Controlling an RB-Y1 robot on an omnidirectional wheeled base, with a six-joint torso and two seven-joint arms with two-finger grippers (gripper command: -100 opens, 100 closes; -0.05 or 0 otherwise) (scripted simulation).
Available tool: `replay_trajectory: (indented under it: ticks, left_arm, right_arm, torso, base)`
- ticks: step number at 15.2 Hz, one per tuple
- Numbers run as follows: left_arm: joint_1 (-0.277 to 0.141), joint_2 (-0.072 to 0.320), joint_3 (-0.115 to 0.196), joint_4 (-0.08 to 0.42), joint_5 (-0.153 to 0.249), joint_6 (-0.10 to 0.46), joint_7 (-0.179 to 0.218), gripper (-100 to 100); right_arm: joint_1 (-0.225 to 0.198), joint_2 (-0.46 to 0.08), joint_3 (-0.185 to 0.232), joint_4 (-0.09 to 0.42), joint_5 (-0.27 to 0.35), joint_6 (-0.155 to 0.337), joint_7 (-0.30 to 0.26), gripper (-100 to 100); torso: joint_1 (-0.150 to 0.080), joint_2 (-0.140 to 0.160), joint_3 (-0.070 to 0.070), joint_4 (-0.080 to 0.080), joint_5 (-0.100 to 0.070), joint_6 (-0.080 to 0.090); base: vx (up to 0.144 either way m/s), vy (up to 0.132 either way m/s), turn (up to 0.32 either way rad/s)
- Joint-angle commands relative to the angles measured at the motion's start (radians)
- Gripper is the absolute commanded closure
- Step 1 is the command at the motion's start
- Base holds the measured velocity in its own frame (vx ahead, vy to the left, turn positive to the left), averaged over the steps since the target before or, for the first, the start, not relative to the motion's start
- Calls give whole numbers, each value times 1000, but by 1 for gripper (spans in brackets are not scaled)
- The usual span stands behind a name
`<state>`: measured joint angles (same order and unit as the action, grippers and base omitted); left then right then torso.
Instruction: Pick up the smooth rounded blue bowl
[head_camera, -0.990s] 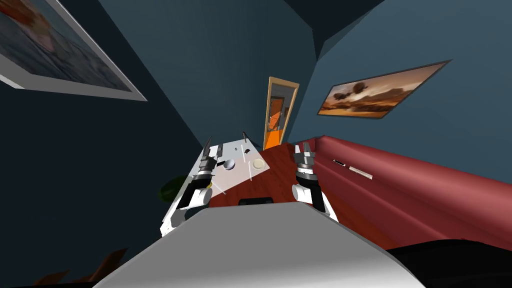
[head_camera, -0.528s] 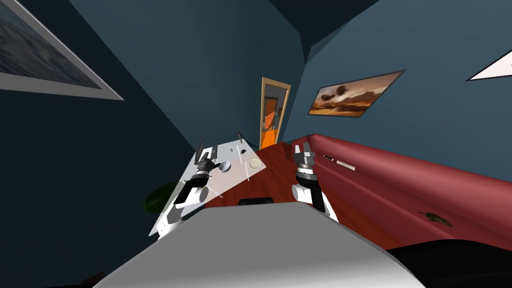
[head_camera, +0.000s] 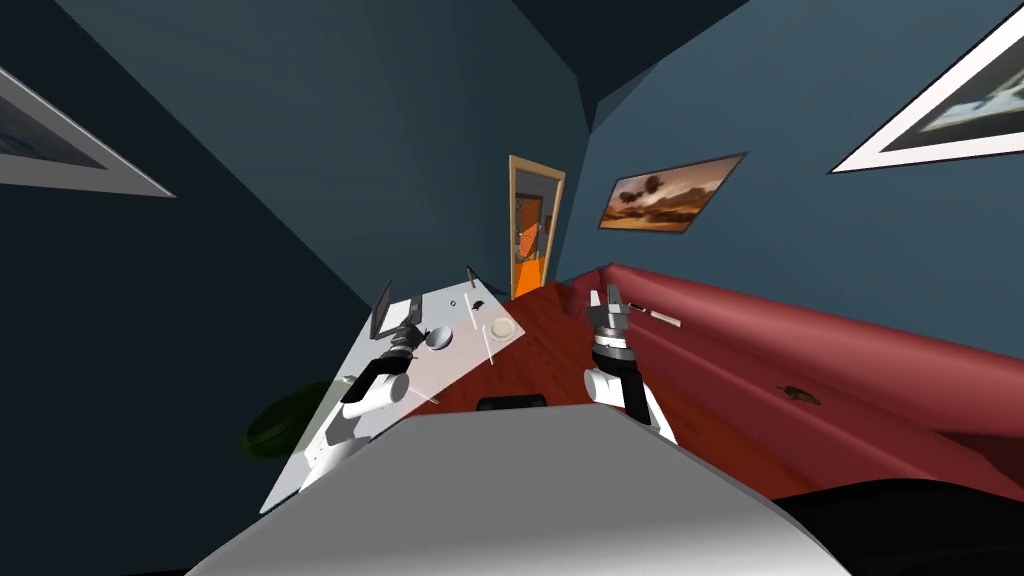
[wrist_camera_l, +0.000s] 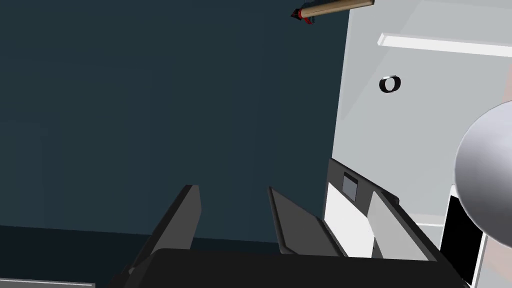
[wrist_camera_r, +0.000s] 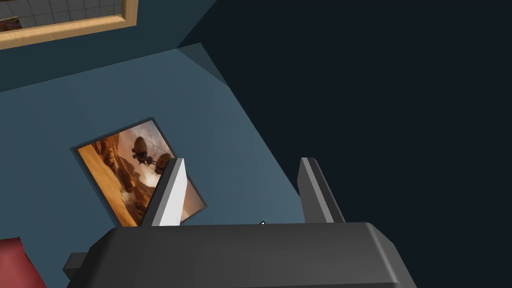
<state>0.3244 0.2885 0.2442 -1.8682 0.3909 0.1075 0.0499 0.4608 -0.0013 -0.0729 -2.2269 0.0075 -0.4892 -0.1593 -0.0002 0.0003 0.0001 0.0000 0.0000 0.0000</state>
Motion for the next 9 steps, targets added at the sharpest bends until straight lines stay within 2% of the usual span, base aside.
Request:
replay_trajectory:
  ticks: [1, 3, 4, 6, 7, 9]
  left_arm:
    - [-15, 16, 24, 50, 31, 50, 8, -100]
    - [-15, 16, 24, 52, 31, 70, 8, -100]
    - [-27, 27, 43, 93, 55, 107, 15, -100]
    - [-27, 27, 43, 93, 55, 123, 15, -100]
    - [-40, 38, 62, 136, 78, 155, 22, -100]
    - [-40, 38, 62, 136, 78, 178, 22, -100]
  right_arm:
    - [0, 0, 0, 0, 0, 0, 0, 0]
    - [0, 0, 0, 0, 0, 0, 0, 0]
    - [0, 0, 0, 0, 0, 0, 0, 0]
    - [0, 0, 0, 0, 0, 0, 0, 0]
    - [0, 0, 0, 0, 0, 0, 0, 0]
    - [0, 0, 0, 0, 0, 0, 0, 0]
  torso:
    - [0, 0, 0, 0, 0, 0]
    - [0, 0, 0, 0, 0, 0]
    - [0, 0, 0, 0, 0, 0]
    - [0, 0, 0, 0, 0, 0]
    - [0, 0, 0, 0, 0, 0]
    - [0, 0, 0, 0, 0, 0]
  base:
    - [0, -13, -170]
    - [1, -8, -133]
    - [1, -11, -200]
    - [0, -5, -116]
    - [1, -8, -159]
    - [2, -4, -132]
